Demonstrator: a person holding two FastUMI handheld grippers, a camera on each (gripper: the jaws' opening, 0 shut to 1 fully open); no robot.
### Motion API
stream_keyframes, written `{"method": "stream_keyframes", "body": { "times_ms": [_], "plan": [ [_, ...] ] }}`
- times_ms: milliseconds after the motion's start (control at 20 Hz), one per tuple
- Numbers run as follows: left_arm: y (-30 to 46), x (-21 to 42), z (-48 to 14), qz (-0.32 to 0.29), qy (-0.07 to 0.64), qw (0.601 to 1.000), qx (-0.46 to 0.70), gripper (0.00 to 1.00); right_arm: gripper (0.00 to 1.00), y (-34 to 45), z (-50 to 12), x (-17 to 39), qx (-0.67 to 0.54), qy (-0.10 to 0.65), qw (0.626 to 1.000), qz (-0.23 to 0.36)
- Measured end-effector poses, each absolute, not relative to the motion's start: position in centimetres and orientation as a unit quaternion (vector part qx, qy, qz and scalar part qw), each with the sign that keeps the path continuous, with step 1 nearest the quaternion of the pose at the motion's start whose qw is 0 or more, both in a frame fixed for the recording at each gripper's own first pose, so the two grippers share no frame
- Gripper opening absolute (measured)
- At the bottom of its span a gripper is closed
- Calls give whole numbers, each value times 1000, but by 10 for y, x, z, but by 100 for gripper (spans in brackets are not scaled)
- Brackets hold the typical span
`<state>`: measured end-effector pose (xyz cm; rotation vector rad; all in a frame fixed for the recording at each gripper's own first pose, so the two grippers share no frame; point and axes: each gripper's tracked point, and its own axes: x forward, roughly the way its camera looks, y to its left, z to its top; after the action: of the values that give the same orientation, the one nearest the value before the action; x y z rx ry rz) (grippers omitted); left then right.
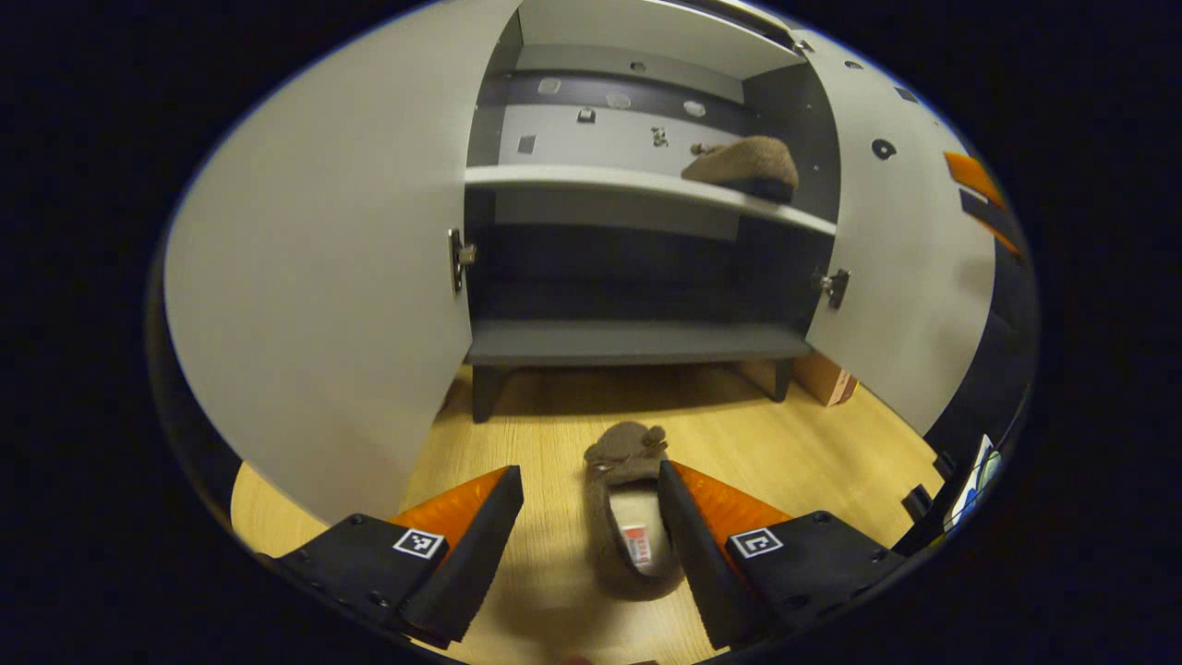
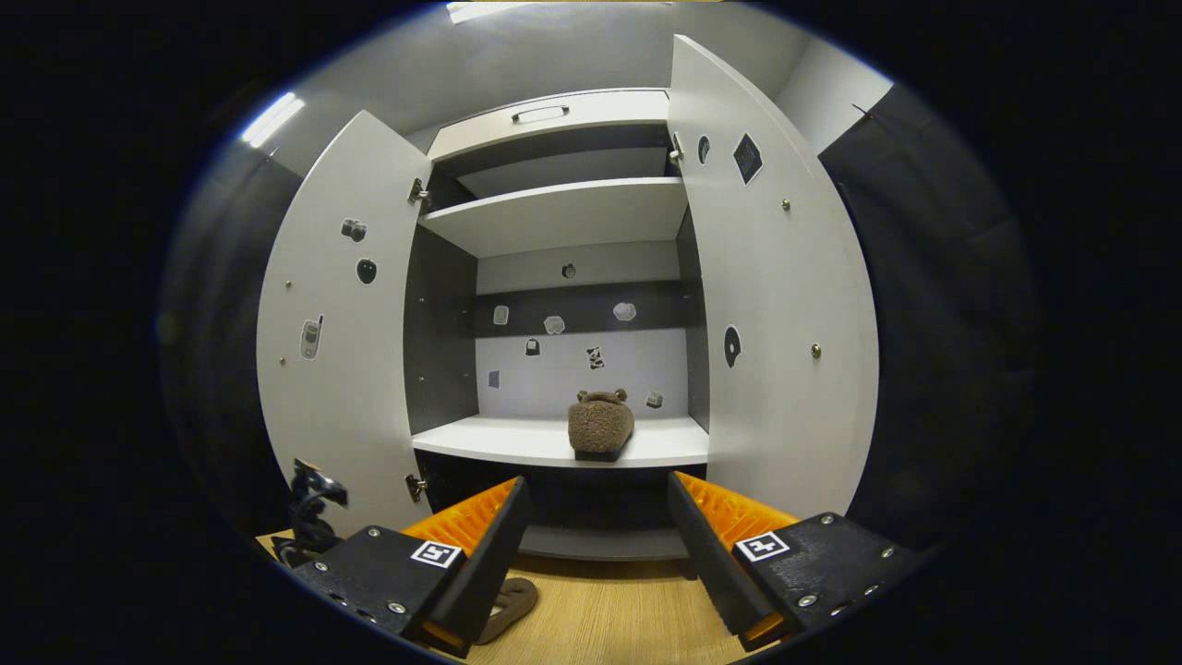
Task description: Grab one shoe with the right hand and put it into the shoe cabinet, grab the other shoe with the left hand and put it into the shoe cabinet; then close the right door with the right hand and the left door with the left hand.
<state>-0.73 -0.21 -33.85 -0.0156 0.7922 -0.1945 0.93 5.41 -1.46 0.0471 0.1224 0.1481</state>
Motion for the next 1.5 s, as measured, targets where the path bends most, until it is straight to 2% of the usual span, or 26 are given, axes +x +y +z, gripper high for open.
{"method": "stream_keyframes", "body": {
  "times_ms": [150,300,700,800,900,950,1000,1050,1150,1250,1300,1500],
  "plan": [
    [-6,-7,-388,-103,430,897,-13,99,93,50,-16,8,36,64,995,67],
    [-7,6,-422,-101,448,888,-4,96,92,37,-16,9,37,65,996,50],
    [-17,52,-451,-103,422,900,-42,95,92,22,-24,23,41,74,996,33],
    [-34,52,-449,-128,416,898,-65,86,92,23,-27,28,43,78,995,35],
    [-30,53,-447,-114,412,902,-58,45,92,25,-29,30,45,79,995,40],
    [-27,54,-443,-106,410,904,-60,42,93,27,-29,32,46,79,995,42],
    [-27,51,-439,-100,405,906,-64,31,92,28,-29,32,46,79,995,45],
    [-25,50,-428,-95,396,911,-66,28,92,29,-27,33,45,76,995,47],
    [-24,50,-398,-92,363,926,-58,29,92,30,-24,35,41,71,995,50],
    [-24,46,-357,-82,333,938,-49,25,92,32,-25,36,41,69,995,53],
    [-25,46,-334,-79,318,943,-54,17,92,32,-24,35,42,68,995,54],
    [-48,50,-231,-110,273,950,-101,17,92,31,-26,33,47,70,995,56]
  ]
}}
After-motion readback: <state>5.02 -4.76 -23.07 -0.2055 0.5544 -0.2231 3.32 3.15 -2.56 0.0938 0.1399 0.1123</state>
